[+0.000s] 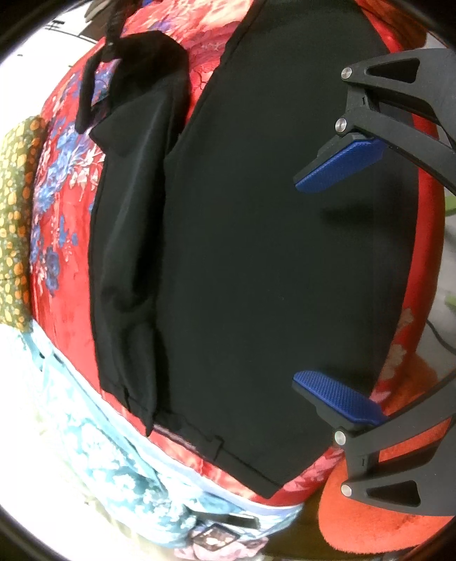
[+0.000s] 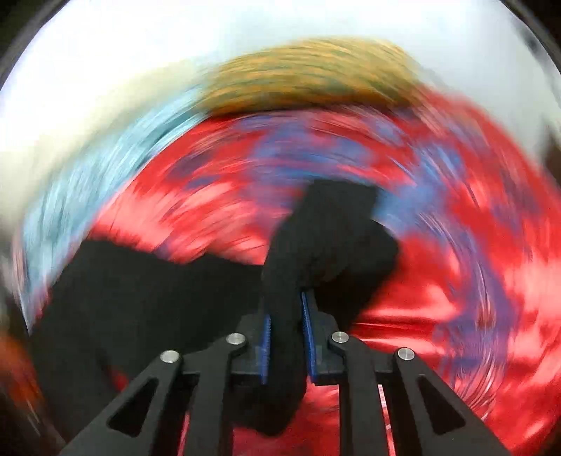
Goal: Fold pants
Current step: 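Lift and drag the grasped trouser leg straight along the waistband with the right gripper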
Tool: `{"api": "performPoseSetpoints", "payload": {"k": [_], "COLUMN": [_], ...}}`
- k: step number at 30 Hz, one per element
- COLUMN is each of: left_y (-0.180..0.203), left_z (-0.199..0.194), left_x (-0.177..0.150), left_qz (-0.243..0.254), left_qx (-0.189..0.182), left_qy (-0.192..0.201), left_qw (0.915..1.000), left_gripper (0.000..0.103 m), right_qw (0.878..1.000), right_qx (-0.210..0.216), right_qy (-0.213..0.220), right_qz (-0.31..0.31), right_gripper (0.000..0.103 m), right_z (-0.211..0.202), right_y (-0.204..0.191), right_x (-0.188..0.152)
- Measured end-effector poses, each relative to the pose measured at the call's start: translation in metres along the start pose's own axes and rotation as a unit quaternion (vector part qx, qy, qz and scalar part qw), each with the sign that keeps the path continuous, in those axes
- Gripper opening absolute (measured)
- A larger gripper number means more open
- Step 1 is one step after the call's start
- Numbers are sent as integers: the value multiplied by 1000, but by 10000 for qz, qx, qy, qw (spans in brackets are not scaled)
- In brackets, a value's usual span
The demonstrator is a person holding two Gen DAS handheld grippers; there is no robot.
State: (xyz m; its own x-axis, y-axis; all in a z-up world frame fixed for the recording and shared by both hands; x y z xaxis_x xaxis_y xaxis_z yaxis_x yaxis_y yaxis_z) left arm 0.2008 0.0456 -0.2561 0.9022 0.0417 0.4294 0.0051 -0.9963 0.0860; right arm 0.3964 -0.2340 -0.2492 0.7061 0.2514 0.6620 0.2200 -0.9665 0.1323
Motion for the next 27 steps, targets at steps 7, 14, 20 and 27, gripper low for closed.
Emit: {"api": "performPoseSetpoints", "payload": {"k": [7, 14, 20, 27], "left_y": [2, -3, -3, -14], "left_z": [0, 1, 0, 0], "left_x": [-2, -1, -1, 1], "left_qz": [-9, -227, -167, -315], "left_qx": [-94, -228, -204, -182], "left_qy": [-32, -55, -41, -48], "left_qw": [9999, 9995, 9996, 9993], "left_gripper": [102, 102, 102, 102], "right_qw": [9701, 9883, 9846, 9622], "right_qx": [1395, 1407, 1496, -345], "right_qy": [-371, -335, -150, -1561], "right_qz": [-1951, -480, -891, -2205], "right_gripper": [82, 84, 84, 45], "right_z": [-44, -33, 0, 116], "right_y": [-145, -78, -131, -209], "right_x": [-80, -9, 86, 57]}}
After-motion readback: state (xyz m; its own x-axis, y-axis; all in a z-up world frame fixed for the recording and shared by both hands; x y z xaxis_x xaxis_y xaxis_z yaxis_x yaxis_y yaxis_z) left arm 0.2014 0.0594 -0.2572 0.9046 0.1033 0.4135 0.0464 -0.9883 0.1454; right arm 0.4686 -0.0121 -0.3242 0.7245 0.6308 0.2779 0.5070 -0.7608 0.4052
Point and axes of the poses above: each gripper's, at about its wrist camera, not at the fingertips, and z roughly the way its jaws point, y to its right, x to its top, the point moved 6 cm from there along z, roughly the way its jaws point, and after that the axes turned 13 degrees about -x, right-handed, at the moved point
